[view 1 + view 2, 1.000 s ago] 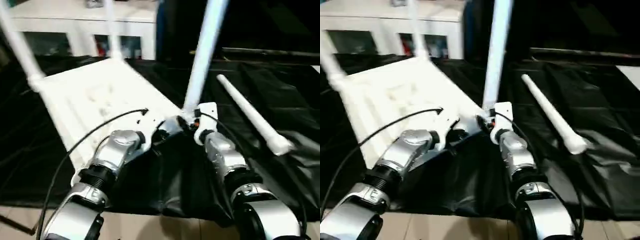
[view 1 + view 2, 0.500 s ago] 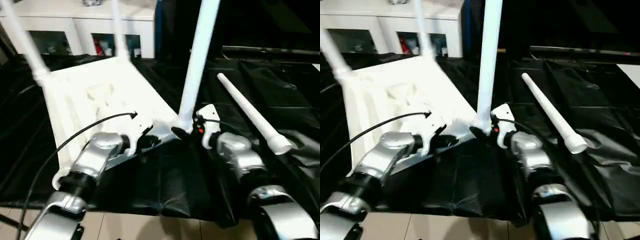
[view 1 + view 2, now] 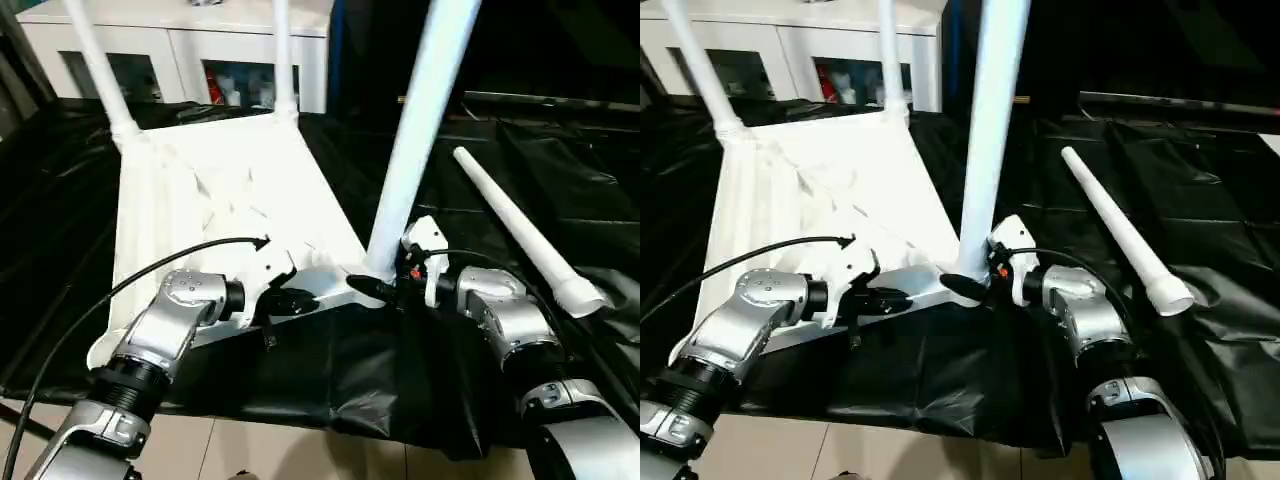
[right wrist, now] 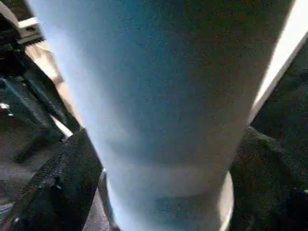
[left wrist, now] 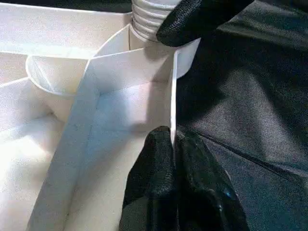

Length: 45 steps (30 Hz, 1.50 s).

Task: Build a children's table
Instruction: Rotate leg to tighten

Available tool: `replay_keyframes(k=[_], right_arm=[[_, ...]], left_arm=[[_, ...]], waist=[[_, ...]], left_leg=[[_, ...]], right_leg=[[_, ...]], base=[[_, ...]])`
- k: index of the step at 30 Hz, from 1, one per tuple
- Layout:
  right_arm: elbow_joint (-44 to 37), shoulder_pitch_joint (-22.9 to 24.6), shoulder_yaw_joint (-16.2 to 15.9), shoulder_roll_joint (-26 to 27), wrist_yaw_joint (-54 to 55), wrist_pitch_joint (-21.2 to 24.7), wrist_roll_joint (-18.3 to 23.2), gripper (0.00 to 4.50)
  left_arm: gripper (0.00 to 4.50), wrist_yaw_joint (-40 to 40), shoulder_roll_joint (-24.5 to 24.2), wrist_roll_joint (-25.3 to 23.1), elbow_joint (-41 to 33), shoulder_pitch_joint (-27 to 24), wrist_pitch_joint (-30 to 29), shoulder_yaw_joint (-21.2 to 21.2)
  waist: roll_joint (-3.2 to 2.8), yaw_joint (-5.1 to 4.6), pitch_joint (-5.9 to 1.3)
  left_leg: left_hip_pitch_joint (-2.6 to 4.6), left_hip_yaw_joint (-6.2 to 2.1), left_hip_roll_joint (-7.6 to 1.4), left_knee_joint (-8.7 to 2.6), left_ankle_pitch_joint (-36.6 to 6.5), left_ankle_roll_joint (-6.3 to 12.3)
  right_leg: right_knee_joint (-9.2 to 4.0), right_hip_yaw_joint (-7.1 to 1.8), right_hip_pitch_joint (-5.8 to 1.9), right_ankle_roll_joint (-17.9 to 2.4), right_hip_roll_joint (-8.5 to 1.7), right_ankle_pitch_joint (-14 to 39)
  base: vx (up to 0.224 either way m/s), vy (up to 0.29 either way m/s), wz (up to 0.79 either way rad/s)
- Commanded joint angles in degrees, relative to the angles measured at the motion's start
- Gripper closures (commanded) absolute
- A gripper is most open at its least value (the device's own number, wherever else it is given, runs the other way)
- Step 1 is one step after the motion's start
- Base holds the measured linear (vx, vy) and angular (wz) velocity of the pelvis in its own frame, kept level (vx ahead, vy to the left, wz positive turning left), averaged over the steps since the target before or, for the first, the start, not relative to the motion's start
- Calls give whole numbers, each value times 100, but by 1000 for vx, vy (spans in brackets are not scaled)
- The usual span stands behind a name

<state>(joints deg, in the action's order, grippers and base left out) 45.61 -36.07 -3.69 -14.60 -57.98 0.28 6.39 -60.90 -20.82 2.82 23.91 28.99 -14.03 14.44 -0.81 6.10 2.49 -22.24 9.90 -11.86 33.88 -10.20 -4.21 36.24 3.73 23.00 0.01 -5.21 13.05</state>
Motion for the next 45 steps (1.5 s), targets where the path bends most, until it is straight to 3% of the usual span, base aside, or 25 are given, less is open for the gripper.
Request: replay_keyframes(k=[1, 3, 11, 14, 15, 20, 22, 25, 28, 29, 34, 36, 42, 45], right_arm=[[-148, 40, -7, -53, -82, 96, 29, 75], [-177, 57, -1, -56, -104, 123, 37, 108], [-178, 143, -19, -33, 13, 180, 34, 164], [222, 104, 197, 157, 996, 149, -87, 171], [222, 104, 197, 157, 996, 149, -87, 172], [841, -95, 695, 606, 3044, 282, -62, 173], [1017, -178, 796, 824, 3733, 322, -61, 173], [1209, -298, 831, 1122, 4388, 236, -98, 173], [1331, -391, 809, 1376, 4529, 80, -106, 173], [1375, -422, 823, 1435, 4566, 35, -102, 117], [1437, -497, 845, 1472, 4556, -90, -93, 76], [1399, -497, 806, 1413, 4450, -173, -111, 56], [990, -348, 516, 830, 3299, -475, -252, 56], [655, -200, 305, 414, 2389, -504, -283, 56]], left_arm=[[450, -131, 73, 195, -209, -46, -8, 40], [450, -142, 69, 195, -221, -56, -22, 29], [450, -121, 65, 198, -225, -92, -58, 9], [450, 488, 313, 37, 123, 97, -135, -108], [450, 488, 313, 37, 123, 97, -135, -108], [450, 1798, 842, -249, 945, 631, -232, -329], [450, 2275, 1070, -306, 1234, 853, -236, -405], [450, 2801, 1323, -400, 1629, 1113, -102, -437], [450, 2850, 1480, -429, 1747, 1211, -10, -387], [450, 2851, 1523, -423, 1785, 1234, 12, -381], [450, 2621, 1518, -415, 1733, 1141, 216, -276], [450, 2452, 1482, -379, 1644, 1063, 247, -253], [450, 1602, 1156, -200, 1084, 628, 304, -139], [450, 1188, 902, -71, 820, 426, 330, -82]], waist=[[55, 1, -402], [58, 10, -407], [54, 25, -413], [54, 7, -401], [57, 0, -385], [28, -39, -361], [43, -36, -351], [19, -25, -359], [27, -3, -365], [26, 6, -373], [72, -39, -371], [63, -83, -369], [79, -89, -385], [87, -70, -372]], left_leg=[[90, 28, -115, -288, -161, 692], [91, 28, -111, -282, -116, 703], [91, 26, -110, -275, -111, 692], [92, 26, -108, -283, -135, 646], [106, 24, -100, -302, -248, 564], [155, 15, -99, -361, -773, 145], [134, 18, -91, -368, -866, 88], [156, 16, -85, -376, -978, -15], [116, 9, -81, -378, -878, 52], [119, 9, -78, -371, -864, 72], [68, -5, -73, -383, -830, 160], [78, 3, -76, -371, -816, 221], [63, 18, -88, -339, -536, 455], [64, 24, -88, -336, -626, 554]], right_leg=[[-266, -211, -340, -1699, -249, -950], [-260, -208, -341, -1696, -247, -977], [-257, -206, -343, -1693, -249, -943], [-263, -214, -331, -1688, -247, -903], [-295, -221, -327, -1661, -258, -690], [-384, -245, -311, -1469, -278, 209], [-408, -240, -313, -1389, -277, 347], [-442, -245, -289, -1284, -278, 532], [-419, -237, -306, -1225, -274, 256], [-412, -232, -308, -1232, -274, 198], [-403, -218, -344, -1210, -282, 180], [-410, -218, -328, -1266, -280, 160], [-371, -219, -345, -1387, -276, -172], [-378, -212, -351, -1434, -262, -220]], base=[[0, 0, 0], [0, 0, 0], [0, 0, 0], [0, 0, 0], [0, 0, 0], [0, 0, 0], [0, 0, 0], [0, 0, 0], [0, 0, 0], [0, 0, 0], [0, 0, 0], [0, 0, 0], [0, 0, 0], [0, 0, 0]])
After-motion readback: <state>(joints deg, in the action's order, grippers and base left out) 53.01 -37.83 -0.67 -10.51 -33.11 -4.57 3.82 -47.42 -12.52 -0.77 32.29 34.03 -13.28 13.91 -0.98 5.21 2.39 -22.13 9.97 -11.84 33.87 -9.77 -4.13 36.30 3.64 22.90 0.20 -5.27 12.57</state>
